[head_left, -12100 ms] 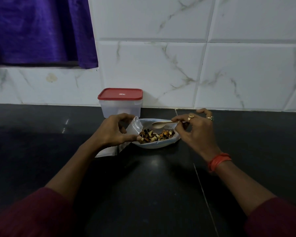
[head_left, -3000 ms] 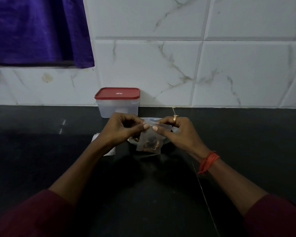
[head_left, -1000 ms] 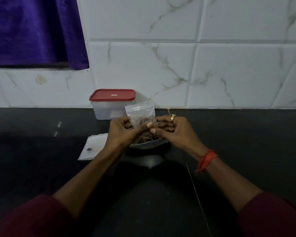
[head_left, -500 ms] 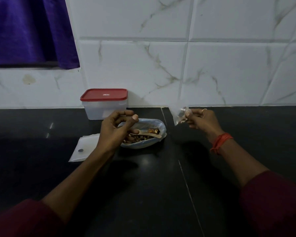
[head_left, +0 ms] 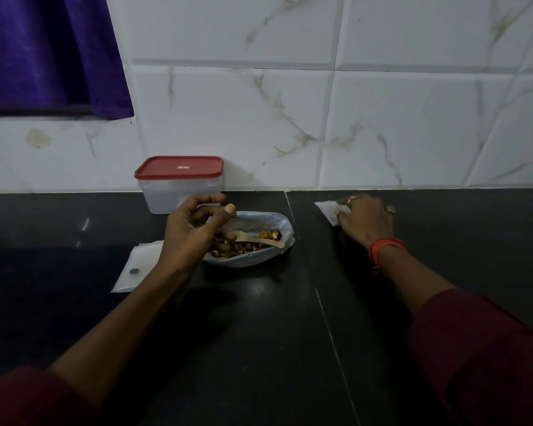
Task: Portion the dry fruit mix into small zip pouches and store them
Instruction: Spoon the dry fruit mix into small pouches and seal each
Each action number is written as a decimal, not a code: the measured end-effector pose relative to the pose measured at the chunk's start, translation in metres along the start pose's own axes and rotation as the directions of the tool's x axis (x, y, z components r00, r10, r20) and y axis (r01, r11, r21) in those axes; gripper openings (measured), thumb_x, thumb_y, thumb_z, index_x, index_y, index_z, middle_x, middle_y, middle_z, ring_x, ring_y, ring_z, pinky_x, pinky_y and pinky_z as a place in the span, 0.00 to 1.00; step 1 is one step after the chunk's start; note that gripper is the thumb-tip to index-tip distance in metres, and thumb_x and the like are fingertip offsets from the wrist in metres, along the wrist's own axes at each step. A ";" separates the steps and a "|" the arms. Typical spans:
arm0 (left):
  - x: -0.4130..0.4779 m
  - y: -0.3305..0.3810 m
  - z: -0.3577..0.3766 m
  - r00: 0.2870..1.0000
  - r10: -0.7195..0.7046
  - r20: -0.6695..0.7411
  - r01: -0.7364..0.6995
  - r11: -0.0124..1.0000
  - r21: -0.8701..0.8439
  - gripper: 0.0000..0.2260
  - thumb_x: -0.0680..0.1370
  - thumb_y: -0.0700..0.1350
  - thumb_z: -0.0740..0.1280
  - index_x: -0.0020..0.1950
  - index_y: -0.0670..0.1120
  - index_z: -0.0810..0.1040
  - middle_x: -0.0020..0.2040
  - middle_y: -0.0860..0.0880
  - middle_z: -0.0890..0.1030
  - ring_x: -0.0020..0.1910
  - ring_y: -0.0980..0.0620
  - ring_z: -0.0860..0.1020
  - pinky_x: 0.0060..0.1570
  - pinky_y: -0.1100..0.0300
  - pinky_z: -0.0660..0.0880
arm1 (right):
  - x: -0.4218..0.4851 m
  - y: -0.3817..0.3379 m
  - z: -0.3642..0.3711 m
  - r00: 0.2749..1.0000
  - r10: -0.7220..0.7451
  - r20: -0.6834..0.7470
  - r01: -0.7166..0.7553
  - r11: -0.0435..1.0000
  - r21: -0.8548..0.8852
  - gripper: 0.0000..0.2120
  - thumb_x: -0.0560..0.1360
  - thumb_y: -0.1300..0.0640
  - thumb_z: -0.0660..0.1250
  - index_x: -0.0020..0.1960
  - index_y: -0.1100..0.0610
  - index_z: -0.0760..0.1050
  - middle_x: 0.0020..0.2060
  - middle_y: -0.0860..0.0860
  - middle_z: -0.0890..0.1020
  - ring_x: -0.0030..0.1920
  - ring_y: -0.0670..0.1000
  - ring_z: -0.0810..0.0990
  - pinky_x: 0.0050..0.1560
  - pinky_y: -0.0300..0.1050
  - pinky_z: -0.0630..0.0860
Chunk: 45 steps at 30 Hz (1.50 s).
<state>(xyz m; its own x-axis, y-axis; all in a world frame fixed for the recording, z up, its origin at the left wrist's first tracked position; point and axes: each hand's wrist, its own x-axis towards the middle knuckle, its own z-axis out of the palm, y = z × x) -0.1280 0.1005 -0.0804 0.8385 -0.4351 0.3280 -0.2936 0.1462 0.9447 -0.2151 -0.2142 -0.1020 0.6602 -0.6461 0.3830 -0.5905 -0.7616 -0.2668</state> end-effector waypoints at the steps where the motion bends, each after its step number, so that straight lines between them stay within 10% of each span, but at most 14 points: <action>1: 0.000 0.001 0.000 1.000 0.002 -0.005 -0.002 1.000 0.000 0.21 0.71 0.51 0.72 0.62 0.46 0.77 0.51 0.44 0.85 0.36 0.47 0.84 0.34 0.54 0.83 | -0.001 -0.001 0.001 0.999 -0.014 0.037 0.016 0.999 -0.038 0.15 0.79 0.49 0.62 0.63 0.45 0.80 0.61 0.51 0.81 0.64 0.56 0.76 0.68 0.56 0.62; 7: 0.003 0.011 -0.013 0.994 0.071 -0.078 -0.061 0.991 0.117 0.11 0.78 0.43 0.71 0.60 0.44 0.78 0.48 0.44 0.84 0.33 0.48 0.83 0.30 0.59 0.79 | -0.017 -0.026 -0.001 0.997 -0.071 -0.021 0.071 0.997 -0.031 0.14 0.80 0.46 0.62 0.62 0.45 0.80 0.58 0.52 0.81 0.61 0.57 0.77 0.66 0.56 0.64; 12: 0.016 0.030 -0.056 0.985 0.174 0.001 -0.138 0.777 0.614 0.06 0.78 0.47 0.71 0.54 0.49 0.81 0.46 0.50 0.83 0.35 0.53 0.82 0.36 0.54 0.82 | -0.054 -0.085 -0.015 0.957 -0.272 -0.100 0.289 0.920 0.265 0.11 0.79 0.47 0.64 0.57 0.45 0.81 0.56 0.50 0.81 0.58 0.52 0.79 0.62 0.57 0.73; 17: 0.029 0.034 -0.098 0.982 -0.149 0.114 -0.042 0.418 0.908 0.07 0.78 0.44 0.72 0.55 0.50 0.83 0.55 0.49 0.84 0.46 0.54 0.79 0.52 0.54 0.76 | -0.102 -0.129 -0.020 0.870 -0.457 -0.186 0.486 0.857 0.170 0.15 0.79 0.42 0.60 0.54 0.48 0.82 0.53 0.47 0.80 0.54 0.49 0.78 0.64 0.53 0.65; 21: 0.030 0.026 -0.105 0.908 -0.401 0.124 0.011 0.319 0.948 0.18 0.77 0.39 0.72 0.67 0.44 0.78 0.67 0.46 0.78 0.63 0.46 0.78 0.65 0.52 0.71 | -0.120 -0.138 -0.021 0.805 -0.551 -0.219 0.579 0.811 0.088 0.21 0.77 0.39 0.54 0.53 0.46 0.83 0.52 0.45 0.81 0.53 0.48 0.78 0.62 0.48 0.58; 33: 0.032 0.016 -0.110 0.905 -0.412 0.105 0.006 0.259 0.966 0.24 0.72 0.42 0.77 0.67 0.45 0.76 0.62 0.46 0.79 0.60 0.47 0.77 0.63 0.51 0.73 | -0.121 -0.135 -0.009 0.802 -0.580 -0.140 0.595 0.794 0.121 0.27 0.77 0.36 0.49 0.53 0.47 0.82 0.56 0.44 0.80 0.58 0.45 0.77 0.62 0.44 0.55; 36: 0.032 0.020 -0.111 0.949 -0.295 0.113 -0.042 0.239 0.970 0.12 0.73 0.43 0.76 0.56 0.49 0.80 0.53 0.49 0.81 0.50 0.51 0.78 0.56 0.52 0.76 | -0.121 -0.136 -0.010 0.804 -0.576 -0.146 0.592 0.796 0.127 0.28 0.77 0.36 0.48 0.52 0.48 0.83 0.56 0.44 0.80 0.57 0.45 0.77 0.61 0.44 0.55; 45: 0.029 0.049 -0.105 0.986 -0.054 0.156 -0.119 0.423 0.898 0.04 0.75 0.41 0.74 0.47 0.49 0.83 0.44 0.52 0.83 0.46 0.54 0.81 0.51 0.58 0.76 | -0.123 -0.141 -0.015 0.821 -0.516 -0.243 0.571 0.743 0.350 0.18 0.77 0.40 0.58 0.53 0.47 0.83 0.51 0.43 0.82 0.52 0.44 0.78 0.61 0.46 0.61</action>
<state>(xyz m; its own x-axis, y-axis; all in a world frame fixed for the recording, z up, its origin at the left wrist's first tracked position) -0.0701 0.1885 -0.0241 0.7713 -0.5756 0.2718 -0.6362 -0.6846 0.3557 -0.2200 -0.0264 -0.0986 0.7342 -0.1252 0.6673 0.1001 -0.9521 -0.2888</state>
